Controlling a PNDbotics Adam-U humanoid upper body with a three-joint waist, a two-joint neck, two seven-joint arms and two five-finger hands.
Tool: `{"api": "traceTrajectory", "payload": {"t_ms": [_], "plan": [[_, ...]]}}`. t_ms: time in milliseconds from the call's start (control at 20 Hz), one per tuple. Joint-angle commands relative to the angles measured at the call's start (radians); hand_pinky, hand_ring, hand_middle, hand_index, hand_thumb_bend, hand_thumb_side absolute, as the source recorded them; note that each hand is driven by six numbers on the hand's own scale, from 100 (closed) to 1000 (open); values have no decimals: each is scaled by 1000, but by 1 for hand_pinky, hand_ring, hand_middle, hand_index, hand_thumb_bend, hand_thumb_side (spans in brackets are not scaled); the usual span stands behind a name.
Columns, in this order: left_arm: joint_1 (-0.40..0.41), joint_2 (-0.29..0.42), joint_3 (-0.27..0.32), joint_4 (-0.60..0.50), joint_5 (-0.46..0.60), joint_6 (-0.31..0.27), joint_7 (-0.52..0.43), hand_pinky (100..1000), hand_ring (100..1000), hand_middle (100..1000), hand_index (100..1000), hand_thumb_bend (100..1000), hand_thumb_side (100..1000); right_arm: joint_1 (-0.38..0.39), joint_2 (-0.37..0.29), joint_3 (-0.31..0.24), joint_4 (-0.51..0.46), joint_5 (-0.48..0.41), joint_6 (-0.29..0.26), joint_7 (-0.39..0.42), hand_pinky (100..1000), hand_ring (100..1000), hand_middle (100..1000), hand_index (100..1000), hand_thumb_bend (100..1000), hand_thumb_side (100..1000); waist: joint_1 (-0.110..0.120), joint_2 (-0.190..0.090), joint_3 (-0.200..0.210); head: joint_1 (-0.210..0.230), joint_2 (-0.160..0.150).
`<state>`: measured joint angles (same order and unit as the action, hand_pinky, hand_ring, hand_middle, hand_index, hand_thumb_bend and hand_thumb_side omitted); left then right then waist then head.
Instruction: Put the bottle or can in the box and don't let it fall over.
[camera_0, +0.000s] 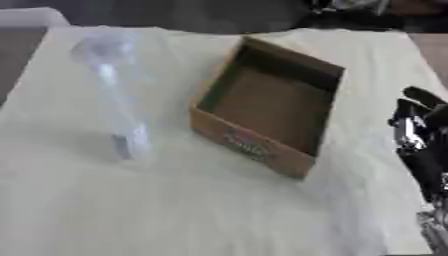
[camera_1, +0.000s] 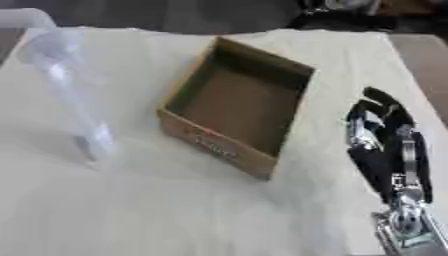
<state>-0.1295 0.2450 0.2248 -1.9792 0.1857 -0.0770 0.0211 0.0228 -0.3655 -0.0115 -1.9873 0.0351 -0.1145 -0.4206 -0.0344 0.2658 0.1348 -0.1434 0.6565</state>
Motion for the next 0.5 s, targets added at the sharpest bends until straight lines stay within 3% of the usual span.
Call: {"api": "traceTrajectory", "payload": {"t_ms": [50,500], "plan": [[-8,21,5,-21,0,0,1,832,572,798,833,100,781,-2,-13,-3,-13,-10,-8,1,679,837,815,831,100,606,0,-11,-1,-1,-9],[-7,18,5,-21,-2,3,1,832,572,799,833,100,784,-4,-10,-2,-13,-18,-2,-15,680,836,812,828,100,604,-2,-7,1,-2,-13]]}}
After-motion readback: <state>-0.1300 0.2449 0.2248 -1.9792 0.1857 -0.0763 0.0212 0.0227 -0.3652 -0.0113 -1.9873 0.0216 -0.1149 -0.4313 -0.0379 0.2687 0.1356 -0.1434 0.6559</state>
